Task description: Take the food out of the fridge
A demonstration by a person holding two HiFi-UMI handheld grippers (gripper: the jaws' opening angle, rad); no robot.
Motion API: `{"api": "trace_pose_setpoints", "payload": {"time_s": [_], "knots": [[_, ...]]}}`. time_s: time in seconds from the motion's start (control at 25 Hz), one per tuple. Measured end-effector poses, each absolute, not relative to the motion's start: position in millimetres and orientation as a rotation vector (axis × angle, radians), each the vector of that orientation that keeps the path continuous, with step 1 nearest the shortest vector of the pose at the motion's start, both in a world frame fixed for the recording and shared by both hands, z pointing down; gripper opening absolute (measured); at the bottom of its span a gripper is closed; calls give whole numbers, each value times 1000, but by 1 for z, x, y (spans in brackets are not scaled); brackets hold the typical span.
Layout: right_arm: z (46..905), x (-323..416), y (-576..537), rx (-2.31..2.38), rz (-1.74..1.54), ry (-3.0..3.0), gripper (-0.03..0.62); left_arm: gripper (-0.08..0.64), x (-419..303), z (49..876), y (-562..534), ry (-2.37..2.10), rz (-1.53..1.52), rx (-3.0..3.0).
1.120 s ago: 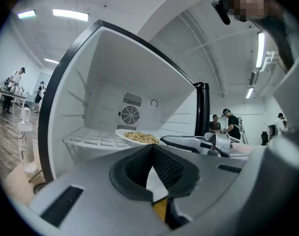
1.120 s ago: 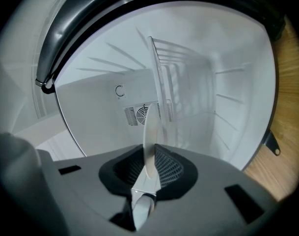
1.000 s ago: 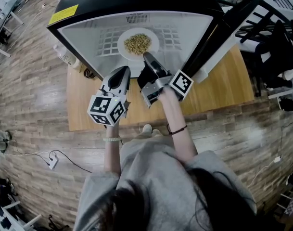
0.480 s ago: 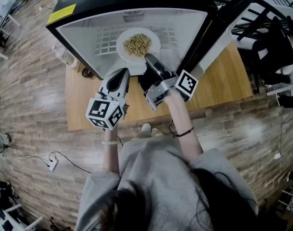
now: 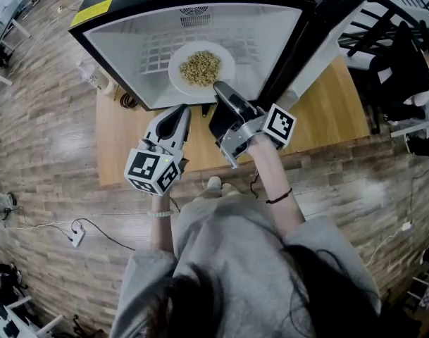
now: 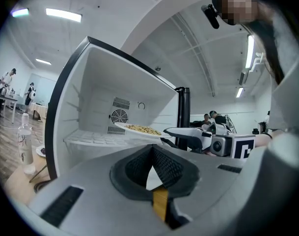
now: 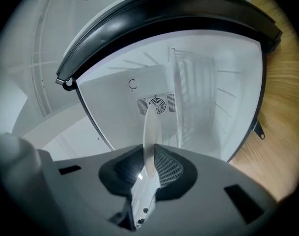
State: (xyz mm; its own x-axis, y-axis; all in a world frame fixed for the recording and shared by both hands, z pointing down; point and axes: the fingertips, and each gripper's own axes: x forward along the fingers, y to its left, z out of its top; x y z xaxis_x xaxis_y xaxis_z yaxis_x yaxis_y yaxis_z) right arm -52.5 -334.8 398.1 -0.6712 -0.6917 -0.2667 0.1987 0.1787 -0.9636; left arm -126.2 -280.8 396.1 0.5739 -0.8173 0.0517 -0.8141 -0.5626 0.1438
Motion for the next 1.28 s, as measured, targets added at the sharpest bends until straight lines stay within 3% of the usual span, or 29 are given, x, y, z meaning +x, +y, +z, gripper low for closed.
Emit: {"api": "trace_pose_setpoints", "payload": {"time_s": [1.28], "knots": [[409, -26, -270, -393, -1660, 1761, 63, 8, -117, 390, -225, -1417, -42, 2683]]}}
